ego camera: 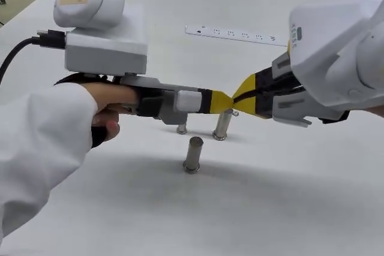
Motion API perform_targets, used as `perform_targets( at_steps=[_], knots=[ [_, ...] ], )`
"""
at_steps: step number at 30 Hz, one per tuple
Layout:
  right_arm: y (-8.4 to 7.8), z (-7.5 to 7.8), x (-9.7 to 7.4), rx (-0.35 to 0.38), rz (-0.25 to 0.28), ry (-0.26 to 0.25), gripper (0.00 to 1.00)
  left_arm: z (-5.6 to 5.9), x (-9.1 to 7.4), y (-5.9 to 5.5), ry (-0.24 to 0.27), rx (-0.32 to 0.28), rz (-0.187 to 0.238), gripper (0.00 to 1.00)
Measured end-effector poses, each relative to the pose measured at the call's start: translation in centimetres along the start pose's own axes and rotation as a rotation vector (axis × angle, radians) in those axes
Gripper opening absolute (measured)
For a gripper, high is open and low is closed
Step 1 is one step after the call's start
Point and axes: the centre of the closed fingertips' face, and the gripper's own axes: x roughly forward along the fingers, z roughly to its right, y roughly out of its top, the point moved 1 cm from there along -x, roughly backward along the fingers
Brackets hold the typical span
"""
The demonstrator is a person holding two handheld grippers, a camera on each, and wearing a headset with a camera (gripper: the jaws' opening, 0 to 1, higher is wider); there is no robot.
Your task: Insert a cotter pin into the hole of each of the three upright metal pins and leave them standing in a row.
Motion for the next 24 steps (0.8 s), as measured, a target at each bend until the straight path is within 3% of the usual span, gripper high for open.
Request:
perform_targets(
  at_steps=[5,10,13,15,17,20,24],
  knots=[
    [0.0,-0.2,0.1,0.005,0.003,0.013,0.00,0.4,0.0,-0.4,0.009,0.037,-0.011,0.00],
    [-0.1,-0.1,0.2,-0.015,0.005,-0.013,0.00,0.3,-0.1,-0.5,0.013,0.032,-0.011,0.00],
    [-0.4,0.1,0.1,0.036,0.002,-0.024,0.17,0.4,-0.3,-0.6,0.015,0.048,-0.015,0.00],
    [-0.6,0.2,0.0,0.070,0.014,-0.021,0.21,0.4,-0.3,-0.7,0.017,0.055,-0.017,0.00],
    [-1.0,0.3,-0.2,0.092,0.015,-0.018,0.19,0.3,-0.5,-0.6,0.024,0.092,-0.016,0.00],
    [-1.4,0.0,-0.3,0.170,0.031,0.026,0.20,0.6,-0.8,-0.4,0.013,0.152,-0.006,0.00],
    [-0.9,0.0,-0.7,0.283,0.103,0.074,0.18,1.4,-1.1,0.1,-0.025,0.285,0.006,0.00]
  ],
)
